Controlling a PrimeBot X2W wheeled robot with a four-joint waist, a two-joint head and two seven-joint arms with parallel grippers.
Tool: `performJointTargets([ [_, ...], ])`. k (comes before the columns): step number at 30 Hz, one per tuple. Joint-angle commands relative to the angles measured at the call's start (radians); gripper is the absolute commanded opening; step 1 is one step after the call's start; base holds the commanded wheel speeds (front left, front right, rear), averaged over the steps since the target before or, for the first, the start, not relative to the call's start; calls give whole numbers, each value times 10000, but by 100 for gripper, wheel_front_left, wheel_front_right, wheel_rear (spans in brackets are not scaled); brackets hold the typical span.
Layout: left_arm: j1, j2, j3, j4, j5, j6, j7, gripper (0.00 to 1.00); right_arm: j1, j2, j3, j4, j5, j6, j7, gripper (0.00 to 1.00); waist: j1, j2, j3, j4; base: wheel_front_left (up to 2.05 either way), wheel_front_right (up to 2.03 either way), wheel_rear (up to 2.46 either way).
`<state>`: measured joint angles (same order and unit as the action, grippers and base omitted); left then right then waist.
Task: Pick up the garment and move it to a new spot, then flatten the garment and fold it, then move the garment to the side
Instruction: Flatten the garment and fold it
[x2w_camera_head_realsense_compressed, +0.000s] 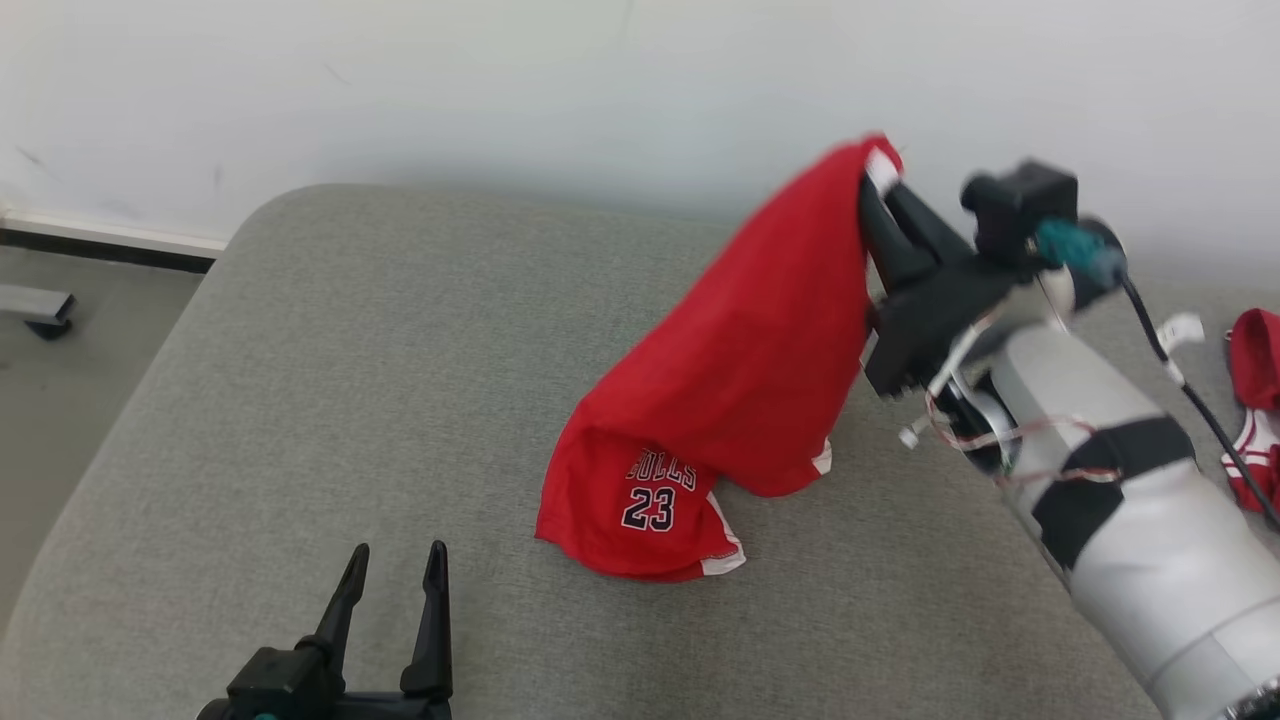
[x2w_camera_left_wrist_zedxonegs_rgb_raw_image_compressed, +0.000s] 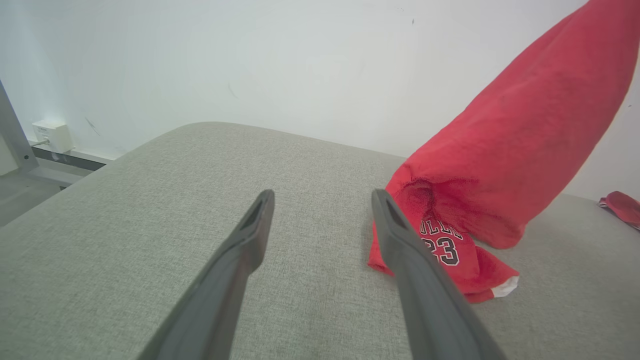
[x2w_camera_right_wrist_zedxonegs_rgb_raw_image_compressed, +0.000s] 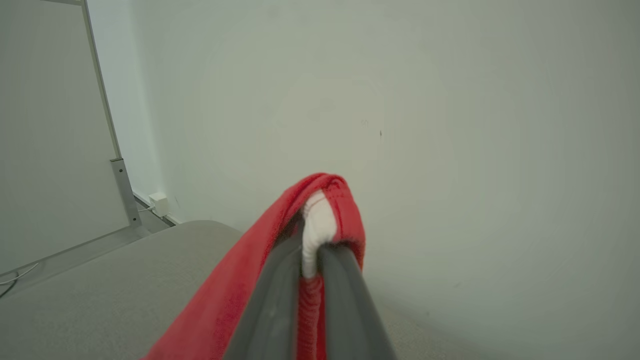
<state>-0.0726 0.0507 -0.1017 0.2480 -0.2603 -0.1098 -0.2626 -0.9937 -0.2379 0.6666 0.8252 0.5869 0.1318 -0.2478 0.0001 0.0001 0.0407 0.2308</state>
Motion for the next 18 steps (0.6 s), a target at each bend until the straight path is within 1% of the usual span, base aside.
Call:
performJointTargets([
  [1, 86, -4, -1, -20, -106, 32, -32, 100, 323, -125, 35, 84, 109, -25, -93, 0, -1, -1, 16, -124, 0, 0, 0],
  [7, 97, -5, -19, -90, -67, 78, -30, 100, 1700, -895, -308, 278, 450, -25, -174, 0, -1, -1, 38, -471, 0, 0, 0],
  [11, 102, -4, -33, -164, -49, 100, -32, 100, 2866, -1425, -1026, -308, 490, -25, -186, 0, -1, -1, 124, -655, 0, 0, 0],
  [12, 110, -4, -44, -178, -59, 109, -30, 100, 3581, -1597, -1407, -650, 401, -25, -180, 0, -1, -1, 182, -748, 0, 0, 0],
  [14, 97, -5, -78, -167, -61, 100, -32, 100, 4241, -1682, -1806, -1041, 285, -25, -180, 0, -1, -1, 231, -810, 0, 0, 0],
  [18, 20, -5, -122, -160, -76, 96, -32, 100, 5561, -1616, -2615, -1785, 32, -25, -182, 0, -1, -1, 293, -865, 0, 0, 0],
])
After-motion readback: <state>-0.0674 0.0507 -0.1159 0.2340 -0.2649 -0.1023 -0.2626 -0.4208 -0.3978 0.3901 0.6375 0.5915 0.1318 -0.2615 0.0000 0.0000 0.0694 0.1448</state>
